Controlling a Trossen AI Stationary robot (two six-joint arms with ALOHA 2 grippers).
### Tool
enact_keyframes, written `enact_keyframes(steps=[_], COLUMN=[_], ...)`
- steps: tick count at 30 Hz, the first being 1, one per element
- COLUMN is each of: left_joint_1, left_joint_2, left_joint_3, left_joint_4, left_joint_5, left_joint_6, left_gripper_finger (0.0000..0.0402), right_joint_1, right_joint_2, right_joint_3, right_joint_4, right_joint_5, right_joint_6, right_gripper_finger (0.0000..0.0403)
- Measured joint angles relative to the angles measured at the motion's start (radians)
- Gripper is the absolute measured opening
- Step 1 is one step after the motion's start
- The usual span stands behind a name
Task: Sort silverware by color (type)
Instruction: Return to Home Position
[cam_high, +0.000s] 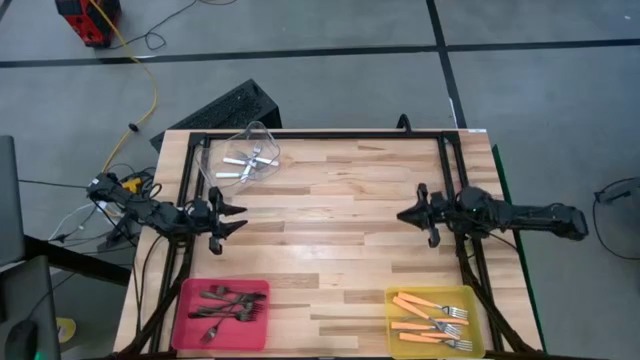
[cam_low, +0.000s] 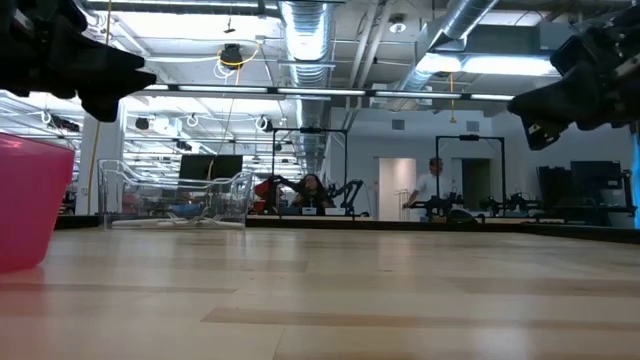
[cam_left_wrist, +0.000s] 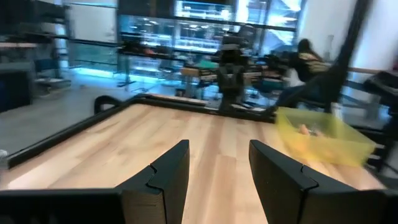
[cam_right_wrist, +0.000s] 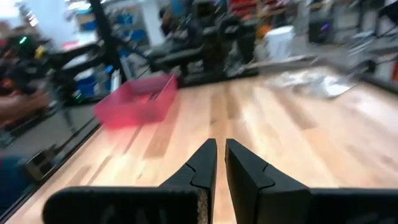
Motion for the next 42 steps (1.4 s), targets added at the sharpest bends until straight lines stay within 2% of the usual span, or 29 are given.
enact_keyframes(steps=[5, 10, 13, 18, 21, 27, 32, 37, 42], left_joint_1=[0.000, 0.000, 0.000, 0.015, 0.038, 0.086, 0.122, 0.144, 0.145], left_joint_2=[0.000, 0.000, 0.000, -0.014, -0.067, -0.064, -0.065, -0.065, -0.065], left_joint_3=[0.000, 0.000, 0.022, 0.057, 0.058, 0.083, 0.143, 0.207, 0.160], left_joint_4=[-0.003, -0.011, -0.095, -0.176, -0.198, -0.290, -0.284, -0.357, -0.330], left_joint_5=[0.217, 0.319, 0.400, 0.310, 0.305, 0.332, 0.339, 0.410, 0.426], left_joint_6=[0.022, -0.029, -0.015, -0.009, 0.005, -0.040, -0.001, 0.006, 0.009], left_gripper_finger=[0.0151, 0.0151, 0.0151, 0.0151, 0.0151, 0.0151, 0.0151, 0.0151, 0.0151], right_joint_1=[0.105, 0.168, 0.180, 0.159, 0.106, -0.027, -0.145, -0.236, -0.280], right_joint_2=[0.082, 0.122, 0.122, 0.109, 0.097, 0.007, -0.109, -0.106, -0.103], right_joint_3=[0.000, 0.000, 0.000, 0.000, 0.000, 0.000, 0.004, 0.047, 0.001], right_joint_4=[-0.006, 0.031, 0.098, 0.121, 0.137, 0.122, 0.118, 0.082, 0.013], right_joint_5=[0.075, 0.211, 0.224, 0.235, 0.238, 0.213, 0.138, -0.005, -0.022], right_joint_6=[-0.014, -0.055, -0.118, -0.159, -0.139, -0.085, -0.033, 0.031, 0.082], right_gripper_finger=[0.0060, 0.0060, 0.0060, 0.0060, 0.0060, 0.0060, 0.0060, 0.0060, 0.0060])
